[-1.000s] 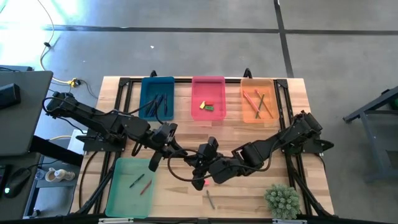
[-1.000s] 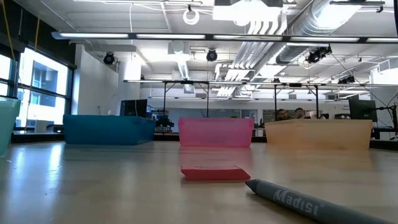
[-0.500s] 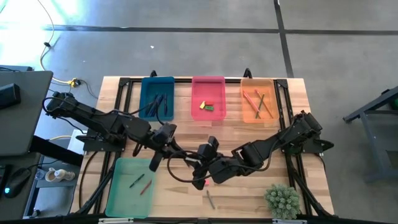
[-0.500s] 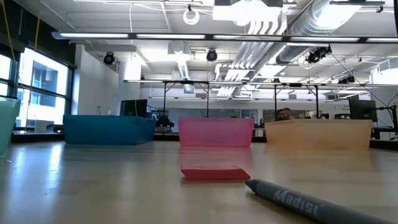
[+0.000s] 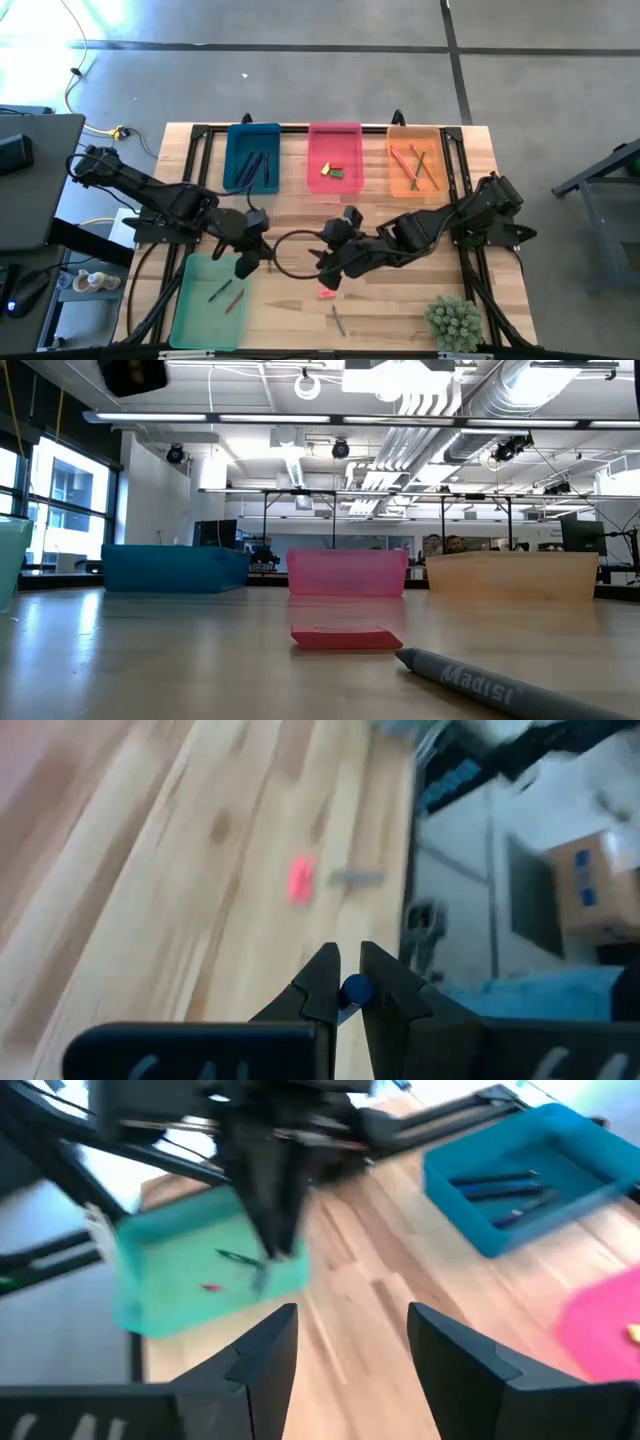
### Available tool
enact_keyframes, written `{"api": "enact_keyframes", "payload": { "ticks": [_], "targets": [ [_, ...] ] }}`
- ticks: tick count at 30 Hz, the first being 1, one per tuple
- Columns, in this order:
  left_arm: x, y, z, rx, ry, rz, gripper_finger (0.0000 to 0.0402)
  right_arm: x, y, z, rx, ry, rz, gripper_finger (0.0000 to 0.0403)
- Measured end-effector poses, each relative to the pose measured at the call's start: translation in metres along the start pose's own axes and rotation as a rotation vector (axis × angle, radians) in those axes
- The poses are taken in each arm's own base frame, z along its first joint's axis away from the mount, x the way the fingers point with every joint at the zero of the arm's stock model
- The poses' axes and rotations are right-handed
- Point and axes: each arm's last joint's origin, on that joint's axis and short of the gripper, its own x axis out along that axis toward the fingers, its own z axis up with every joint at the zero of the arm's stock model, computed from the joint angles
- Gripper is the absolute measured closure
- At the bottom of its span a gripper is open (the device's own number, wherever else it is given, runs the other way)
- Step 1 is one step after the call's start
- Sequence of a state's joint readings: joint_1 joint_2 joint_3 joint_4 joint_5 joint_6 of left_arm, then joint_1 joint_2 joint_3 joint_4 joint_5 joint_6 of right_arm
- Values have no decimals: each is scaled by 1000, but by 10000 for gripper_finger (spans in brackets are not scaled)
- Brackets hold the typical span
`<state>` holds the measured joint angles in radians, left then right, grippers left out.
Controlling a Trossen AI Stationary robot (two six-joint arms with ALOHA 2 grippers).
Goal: Sort crayons/erasers/pens/pencils in bins
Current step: Put the blue crayon into the green bin, then put the pink eraser into the pink bin
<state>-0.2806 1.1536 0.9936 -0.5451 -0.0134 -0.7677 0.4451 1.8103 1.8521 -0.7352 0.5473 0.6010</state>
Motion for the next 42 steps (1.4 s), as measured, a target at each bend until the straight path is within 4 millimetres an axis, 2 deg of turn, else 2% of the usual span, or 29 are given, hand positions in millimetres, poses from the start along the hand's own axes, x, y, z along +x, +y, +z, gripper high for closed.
{"api": "enact_keyframes", "payload": {
  "ticks": [8, 13, 17, 22, 32, 36, 42],
  "targets": [
    [-17, -7, -37, -118, 176, 93, 387, 9, -18, 0, -23, 108, -34, 219],
    [-26, -13, -70, -192, 281, 217, 387, 14, -25, 3, 5, 131, -25, 219],
    [-26, -20, -96, -249, 290, 333, 387, 16, -30, 4, 17, 141, -41, 219],
    [-16, -30, -119, -298, 279, 410, 387, 17, -33, 3, 8, 158, -55, 219],
    [25, -33, -152, -319, 402, 604, 382, 16, -32, 1, -83, 220, 19, 219],
    [34, -34, -156, -334, 440, 617, 362, 16, -31, 0, -94, 233, 41, 219],
    [37, -34, -157, -346, 474, 621, 306, 23, -28, -6, -103, 268, 48, 219]
  ]
}}
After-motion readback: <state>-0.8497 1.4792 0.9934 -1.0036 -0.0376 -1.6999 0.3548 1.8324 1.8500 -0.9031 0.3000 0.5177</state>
